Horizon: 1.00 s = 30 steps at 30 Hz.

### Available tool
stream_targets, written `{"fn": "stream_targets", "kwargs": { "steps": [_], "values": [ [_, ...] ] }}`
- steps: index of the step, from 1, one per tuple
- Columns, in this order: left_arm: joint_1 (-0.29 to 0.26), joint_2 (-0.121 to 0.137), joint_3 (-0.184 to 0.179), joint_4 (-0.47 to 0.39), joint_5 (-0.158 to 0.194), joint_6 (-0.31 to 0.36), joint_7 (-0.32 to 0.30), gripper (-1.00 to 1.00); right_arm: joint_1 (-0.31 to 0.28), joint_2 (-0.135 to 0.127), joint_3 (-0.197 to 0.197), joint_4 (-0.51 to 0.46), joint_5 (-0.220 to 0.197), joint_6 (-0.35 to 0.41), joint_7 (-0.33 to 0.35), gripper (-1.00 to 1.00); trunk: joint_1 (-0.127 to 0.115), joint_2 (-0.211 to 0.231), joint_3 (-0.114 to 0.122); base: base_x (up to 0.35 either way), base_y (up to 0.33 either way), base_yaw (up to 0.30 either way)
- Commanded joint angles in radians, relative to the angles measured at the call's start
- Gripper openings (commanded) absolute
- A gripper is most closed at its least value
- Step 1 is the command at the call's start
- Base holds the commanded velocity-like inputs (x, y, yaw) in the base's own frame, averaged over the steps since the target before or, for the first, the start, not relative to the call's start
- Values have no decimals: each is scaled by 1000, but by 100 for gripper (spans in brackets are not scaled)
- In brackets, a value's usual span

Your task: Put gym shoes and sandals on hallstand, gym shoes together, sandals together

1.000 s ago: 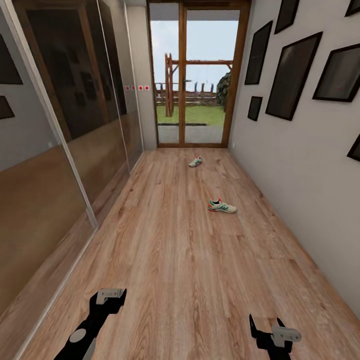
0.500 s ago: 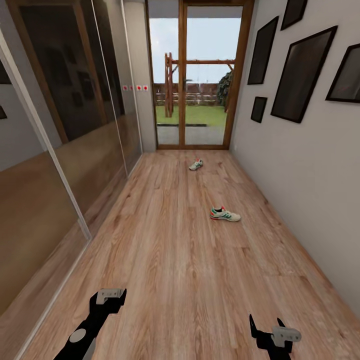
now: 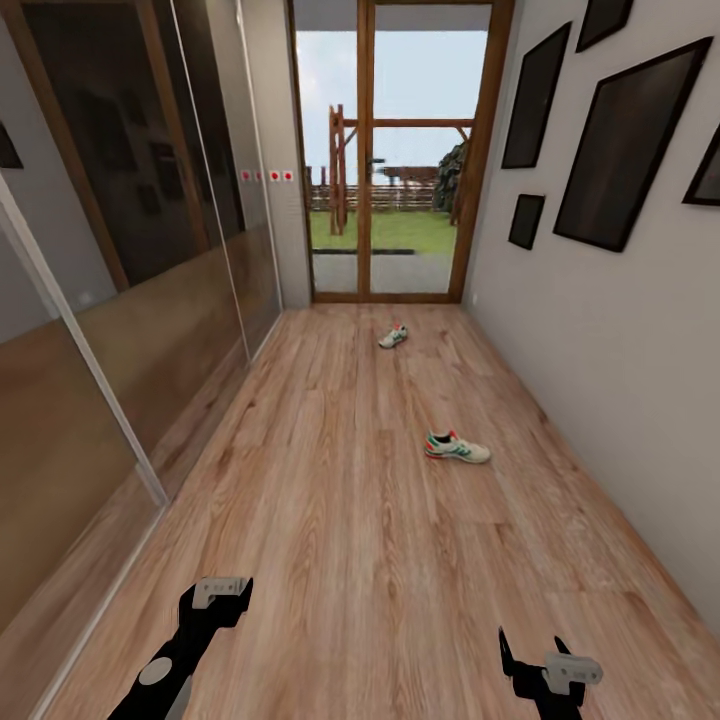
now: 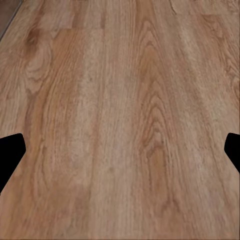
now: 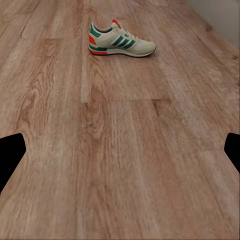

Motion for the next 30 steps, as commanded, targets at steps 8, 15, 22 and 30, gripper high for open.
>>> {"fn": "stream_targets", "kwargs": {
  "steps": [8, 15, 22, 30],
  "values": [
    [-1, -1, 6, 1, -5, -3, -8, 100, -1, 0, 7, 1, -10, -3, 3, 100, 0, 0, -1, 339, 0, 0],
    [-1, -1, 6, 1, -4, -3, -8, 100, -1, 0, 7, 1, -10, -3, 3, 100, 0, 0, -1, 339, 0, 0],
    [-1, -1, 6, 1, -4, -3, -8, 100, -1, 0, 7, 0, -10, -3, 3, 100, 0, 0, -1, 339, 0, 0],
    [-1, -1, 6, 1, -4, -3, -8, 100, -1, -1, 7, 1, -10, -3, 3, 100, 0, 0, -1, 339, 0, 0]
  ]
}}
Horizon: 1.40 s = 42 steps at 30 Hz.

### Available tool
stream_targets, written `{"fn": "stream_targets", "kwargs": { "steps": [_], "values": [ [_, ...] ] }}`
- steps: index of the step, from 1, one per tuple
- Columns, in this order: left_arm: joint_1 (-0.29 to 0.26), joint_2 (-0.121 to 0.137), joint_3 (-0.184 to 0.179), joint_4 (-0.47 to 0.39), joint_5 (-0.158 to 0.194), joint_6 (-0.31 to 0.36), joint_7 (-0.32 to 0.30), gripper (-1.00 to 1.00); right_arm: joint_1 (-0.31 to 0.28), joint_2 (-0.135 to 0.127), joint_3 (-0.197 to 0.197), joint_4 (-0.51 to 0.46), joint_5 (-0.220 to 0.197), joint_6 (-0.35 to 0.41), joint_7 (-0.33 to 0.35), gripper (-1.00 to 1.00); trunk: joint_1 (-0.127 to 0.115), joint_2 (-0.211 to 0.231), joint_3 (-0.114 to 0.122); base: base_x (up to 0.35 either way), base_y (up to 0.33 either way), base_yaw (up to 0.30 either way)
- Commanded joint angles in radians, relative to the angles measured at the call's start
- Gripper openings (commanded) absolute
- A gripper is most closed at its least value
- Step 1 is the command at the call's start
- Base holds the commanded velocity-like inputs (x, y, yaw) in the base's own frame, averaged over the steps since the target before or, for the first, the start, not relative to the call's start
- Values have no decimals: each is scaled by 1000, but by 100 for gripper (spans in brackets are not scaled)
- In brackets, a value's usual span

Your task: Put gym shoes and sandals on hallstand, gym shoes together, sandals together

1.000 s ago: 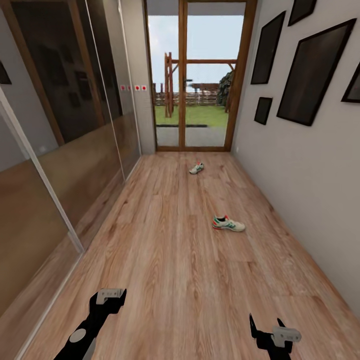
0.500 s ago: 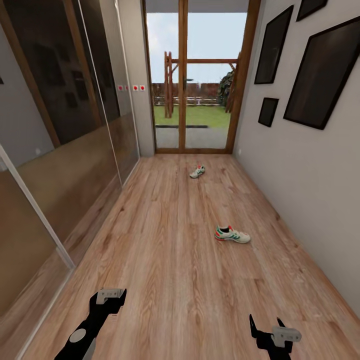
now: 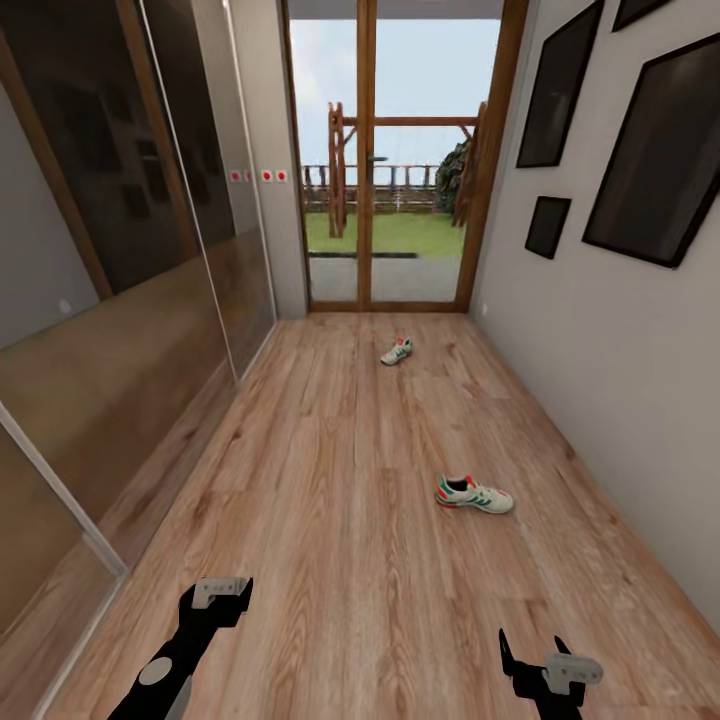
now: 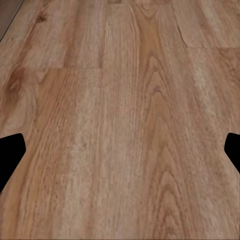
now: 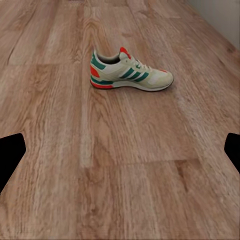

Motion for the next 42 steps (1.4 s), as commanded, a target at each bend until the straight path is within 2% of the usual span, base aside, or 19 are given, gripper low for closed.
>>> {"fn": "stream_targets", "kwargs": {
  "steps": [1, 17, 42],
  "values": [
    [-1, -1, 6, 1, -5, -3, -8, 100, -1, 0, 7, 1, -10, -3, 3, 100, 0, 0, -1, 339, 0, 0],
    [-1, -1, 6, 1, -5, -3, -8, 100, -1, 0, 7, 1, -10, -3, 3, 100, 0, 0, -1, 339, 25, 0],
    [-1, -1, 6, 0, -5, -3, -9, 100, -1, 0, 6, -1, -10, -3, 3, 100, 0, 0, -1, 308, 163, 0]
  ]
}}
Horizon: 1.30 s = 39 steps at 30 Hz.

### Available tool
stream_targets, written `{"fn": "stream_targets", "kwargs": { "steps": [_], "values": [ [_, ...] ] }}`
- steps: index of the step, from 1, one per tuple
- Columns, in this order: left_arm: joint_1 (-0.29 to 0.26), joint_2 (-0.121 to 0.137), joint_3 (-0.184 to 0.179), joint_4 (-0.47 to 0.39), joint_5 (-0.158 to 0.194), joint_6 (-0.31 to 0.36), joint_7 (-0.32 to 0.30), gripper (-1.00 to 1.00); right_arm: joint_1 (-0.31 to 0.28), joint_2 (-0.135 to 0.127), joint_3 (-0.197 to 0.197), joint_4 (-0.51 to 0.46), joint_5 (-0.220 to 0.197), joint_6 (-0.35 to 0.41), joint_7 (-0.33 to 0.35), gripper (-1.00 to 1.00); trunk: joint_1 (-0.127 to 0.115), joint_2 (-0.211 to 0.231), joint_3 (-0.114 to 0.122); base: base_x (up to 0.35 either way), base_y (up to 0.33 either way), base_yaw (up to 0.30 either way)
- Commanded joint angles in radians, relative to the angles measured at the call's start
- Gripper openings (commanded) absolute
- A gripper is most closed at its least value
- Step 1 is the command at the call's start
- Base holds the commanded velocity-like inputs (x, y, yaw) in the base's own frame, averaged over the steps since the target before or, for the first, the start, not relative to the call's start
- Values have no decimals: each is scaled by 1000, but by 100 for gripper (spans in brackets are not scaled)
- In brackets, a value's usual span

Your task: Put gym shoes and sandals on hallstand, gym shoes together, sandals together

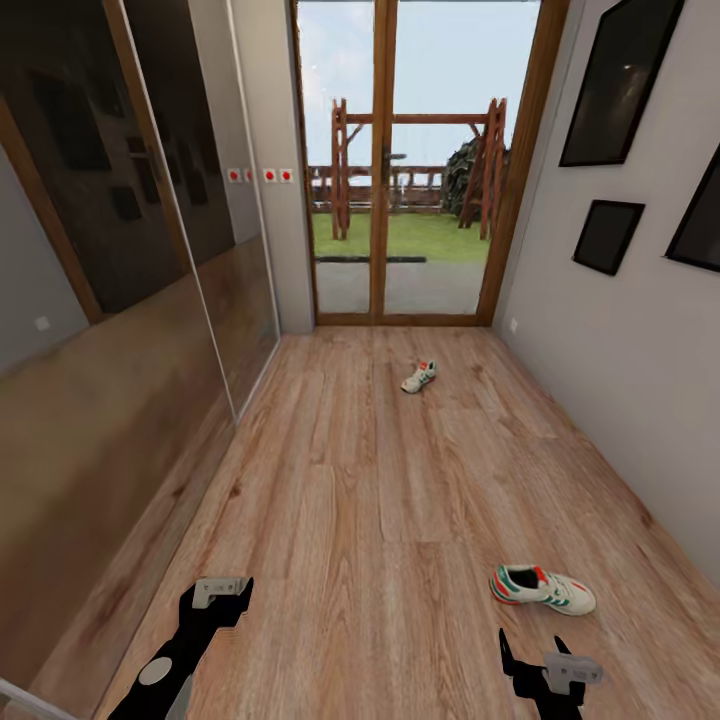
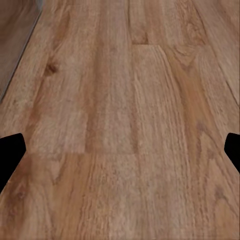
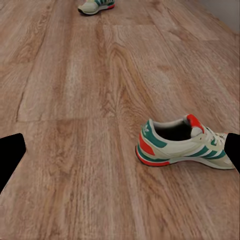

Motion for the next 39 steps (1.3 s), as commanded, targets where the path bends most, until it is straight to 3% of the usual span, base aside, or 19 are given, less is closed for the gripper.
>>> {"fn": "stream_targets", "kwargs": {
  "steps": [1, 19, 39],
  "values": [
    [-1, -1, 6, 1, -5, -3, -8, 100, -1, 0, 7, 1, -10, -3, 3, 100, 0, 0, -1, 297, 182, 0],
    [-1, -1, 6, 0, -5, -3, -8, 100, -1, -2, 7, 1, -10, -2, 3, 100, 0, 0, -1, 316, 136, -18],
    [-1, -1, 6, 0, -5, -3, -8, 100, -1, -2, 7, 1, -10, -2, 3, 100, 0, 0, 5, 336, 26, -234]
  ]
}}
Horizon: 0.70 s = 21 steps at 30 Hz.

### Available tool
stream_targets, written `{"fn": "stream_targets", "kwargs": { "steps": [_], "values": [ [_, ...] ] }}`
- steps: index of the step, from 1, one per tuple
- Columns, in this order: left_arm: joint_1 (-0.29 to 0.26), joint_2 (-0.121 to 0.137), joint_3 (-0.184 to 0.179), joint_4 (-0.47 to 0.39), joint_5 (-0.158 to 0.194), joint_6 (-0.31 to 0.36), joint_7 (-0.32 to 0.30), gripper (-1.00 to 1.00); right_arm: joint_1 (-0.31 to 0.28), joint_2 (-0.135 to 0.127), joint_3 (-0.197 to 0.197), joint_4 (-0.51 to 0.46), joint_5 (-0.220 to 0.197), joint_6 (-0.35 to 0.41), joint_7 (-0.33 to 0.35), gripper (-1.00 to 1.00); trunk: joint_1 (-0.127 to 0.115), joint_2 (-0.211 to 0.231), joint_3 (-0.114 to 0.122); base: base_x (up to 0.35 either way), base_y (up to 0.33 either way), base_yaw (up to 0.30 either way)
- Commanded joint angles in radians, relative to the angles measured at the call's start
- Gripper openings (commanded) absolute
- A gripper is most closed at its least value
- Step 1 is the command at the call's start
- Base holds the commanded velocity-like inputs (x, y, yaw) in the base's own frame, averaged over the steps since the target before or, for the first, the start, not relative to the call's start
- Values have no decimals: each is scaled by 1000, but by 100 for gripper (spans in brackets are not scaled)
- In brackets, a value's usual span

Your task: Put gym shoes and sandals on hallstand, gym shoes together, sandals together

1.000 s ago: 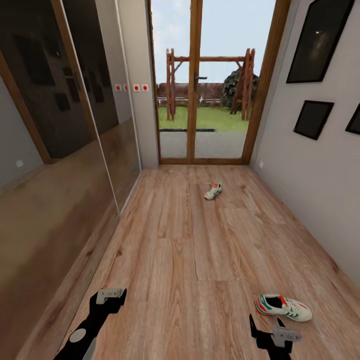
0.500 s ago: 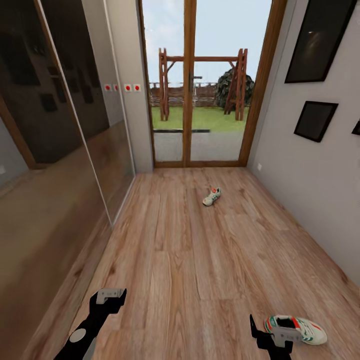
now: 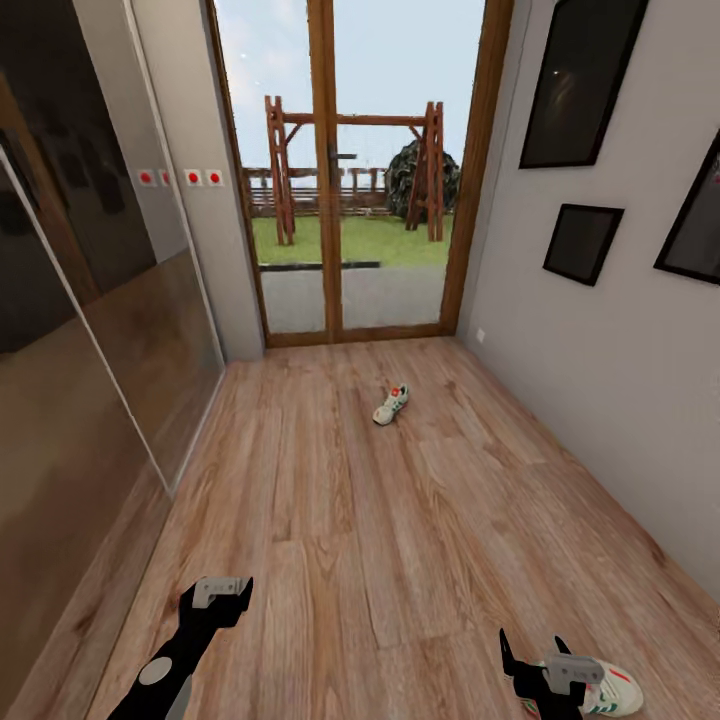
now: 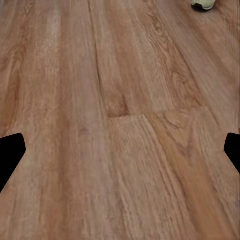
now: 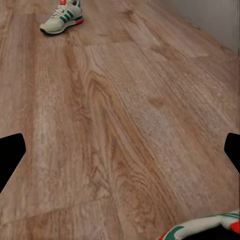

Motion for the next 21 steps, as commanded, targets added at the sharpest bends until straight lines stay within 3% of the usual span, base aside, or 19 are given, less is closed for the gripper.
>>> {"fn": "stream_targets", "kwargs": {
  "steps": [1, 12, 21],
  "values": [
    [0, -1, 6, 0, -5, -3, -8, 100, -1, 0, 7, 1, -10, -3, 3, 100, 0, 0, 0, 337, 53, -255],
    [0, -1, 6, -1, -5, -3, -8, 100, -1, 0, 7, 1, -10, -3, 3, 100, 0, 0, 4, 337, 105, -249],
    [0, -1, 6, -1, -5, -3, -8, 100, -1, 0, 7, 1, -10, -4, 3, 100, 0, 0, 4, 321, 150, -55]
  ]
}}
